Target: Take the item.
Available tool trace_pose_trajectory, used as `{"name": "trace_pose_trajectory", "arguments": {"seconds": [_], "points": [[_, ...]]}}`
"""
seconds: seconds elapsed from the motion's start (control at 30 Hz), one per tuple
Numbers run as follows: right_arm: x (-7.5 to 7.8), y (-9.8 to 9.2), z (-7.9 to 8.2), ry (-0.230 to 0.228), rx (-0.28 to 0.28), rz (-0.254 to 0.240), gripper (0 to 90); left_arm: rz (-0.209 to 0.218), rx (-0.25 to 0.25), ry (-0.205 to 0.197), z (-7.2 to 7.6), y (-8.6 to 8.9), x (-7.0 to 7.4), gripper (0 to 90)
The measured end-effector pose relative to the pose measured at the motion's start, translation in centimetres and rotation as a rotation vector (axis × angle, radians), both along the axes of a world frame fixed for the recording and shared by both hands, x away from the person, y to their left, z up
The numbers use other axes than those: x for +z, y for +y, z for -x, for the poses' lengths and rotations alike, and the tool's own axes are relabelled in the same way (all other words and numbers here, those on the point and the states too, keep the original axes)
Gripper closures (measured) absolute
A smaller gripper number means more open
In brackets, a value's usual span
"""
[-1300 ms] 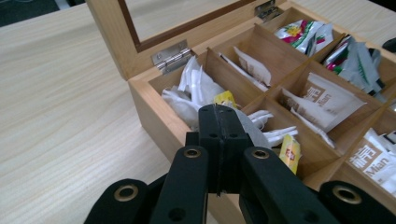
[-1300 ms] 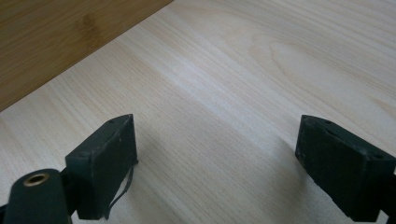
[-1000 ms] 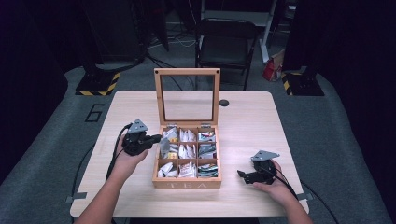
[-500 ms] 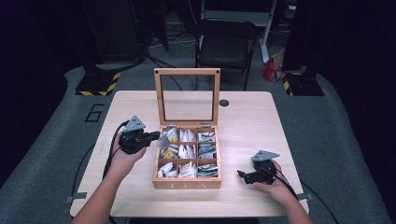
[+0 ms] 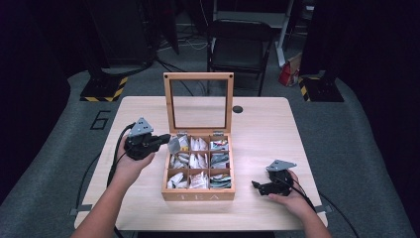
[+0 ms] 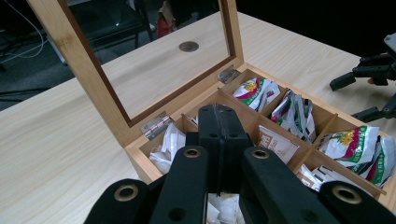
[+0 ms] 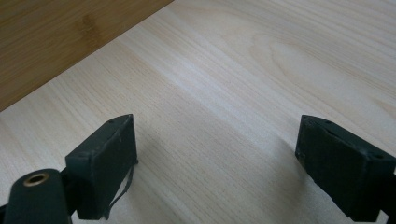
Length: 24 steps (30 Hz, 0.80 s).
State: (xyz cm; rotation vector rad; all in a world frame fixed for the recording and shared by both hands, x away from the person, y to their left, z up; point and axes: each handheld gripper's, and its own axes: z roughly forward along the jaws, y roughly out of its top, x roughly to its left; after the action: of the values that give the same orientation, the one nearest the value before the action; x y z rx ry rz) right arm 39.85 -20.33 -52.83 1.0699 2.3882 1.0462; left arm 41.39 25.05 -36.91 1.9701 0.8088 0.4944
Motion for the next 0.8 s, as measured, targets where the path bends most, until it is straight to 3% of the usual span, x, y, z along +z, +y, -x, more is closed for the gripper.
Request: {"name": "trace_pose_trajectory", "arguments": {"seconds": [0.33,0.8], "points": [[0.0,0.0,0.0,-0.002,-0.003,-0.001,11.9,0.006,0.010,-0.007,0.0,0.3,0.3,90.0],[0.0,0.0,0.0,-0.002,-0.003,-0.001,11.9,0.031,0.065,-0.025,0.2,2.6,1.7,90.0]]}}
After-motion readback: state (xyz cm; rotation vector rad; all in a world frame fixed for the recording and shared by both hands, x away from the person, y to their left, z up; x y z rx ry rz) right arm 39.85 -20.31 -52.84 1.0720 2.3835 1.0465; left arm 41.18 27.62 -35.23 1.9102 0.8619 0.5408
